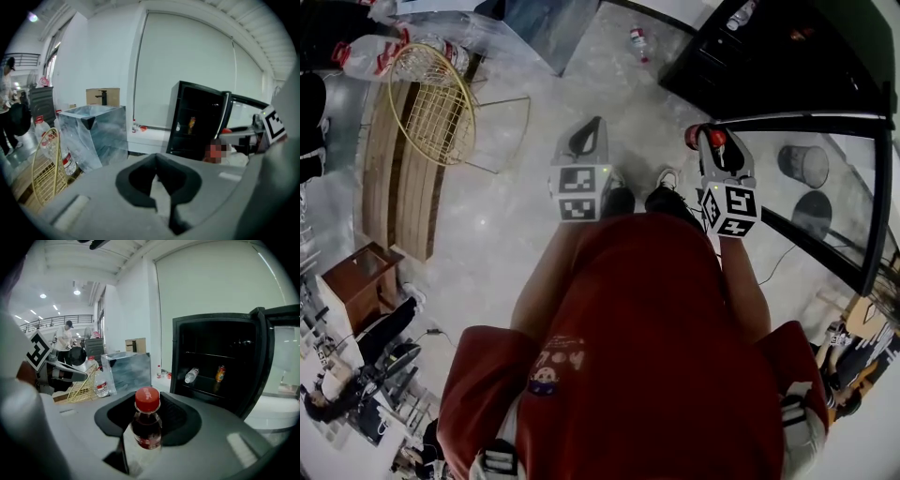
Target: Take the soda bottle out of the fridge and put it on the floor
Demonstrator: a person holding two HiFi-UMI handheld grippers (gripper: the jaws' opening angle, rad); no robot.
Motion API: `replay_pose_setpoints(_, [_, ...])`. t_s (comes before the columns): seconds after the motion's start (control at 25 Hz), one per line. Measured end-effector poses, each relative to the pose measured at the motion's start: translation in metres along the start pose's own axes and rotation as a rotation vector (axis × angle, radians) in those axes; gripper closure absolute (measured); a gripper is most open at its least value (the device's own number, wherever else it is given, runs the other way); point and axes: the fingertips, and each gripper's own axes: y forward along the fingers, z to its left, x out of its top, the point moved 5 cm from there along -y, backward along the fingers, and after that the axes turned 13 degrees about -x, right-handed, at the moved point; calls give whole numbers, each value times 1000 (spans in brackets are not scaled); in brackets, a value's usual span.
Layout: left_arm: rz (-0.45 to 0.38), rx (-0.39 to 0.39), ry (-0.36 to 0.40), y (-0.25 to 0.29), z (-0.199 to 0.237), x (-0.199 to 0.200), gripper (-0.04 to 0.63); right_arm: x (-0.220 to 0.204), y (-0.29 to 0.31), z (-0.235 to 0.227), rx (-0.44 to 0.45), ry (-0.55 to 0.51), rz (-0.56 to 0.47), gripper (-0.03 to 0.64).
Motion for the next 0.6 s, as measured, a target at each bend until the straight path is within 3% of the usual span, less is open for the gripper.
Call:
replay_pose_setpoints(0.2, [-8, 52, -19, 5, -11, 5, 595, 1, 6, -10, 57, -1, -4, 465])
replay_pose_setpoints(0.6, [-9, 86, -35, 25, -25, 16, 595, 5, 24, -31, 111, -4, 12, 463])
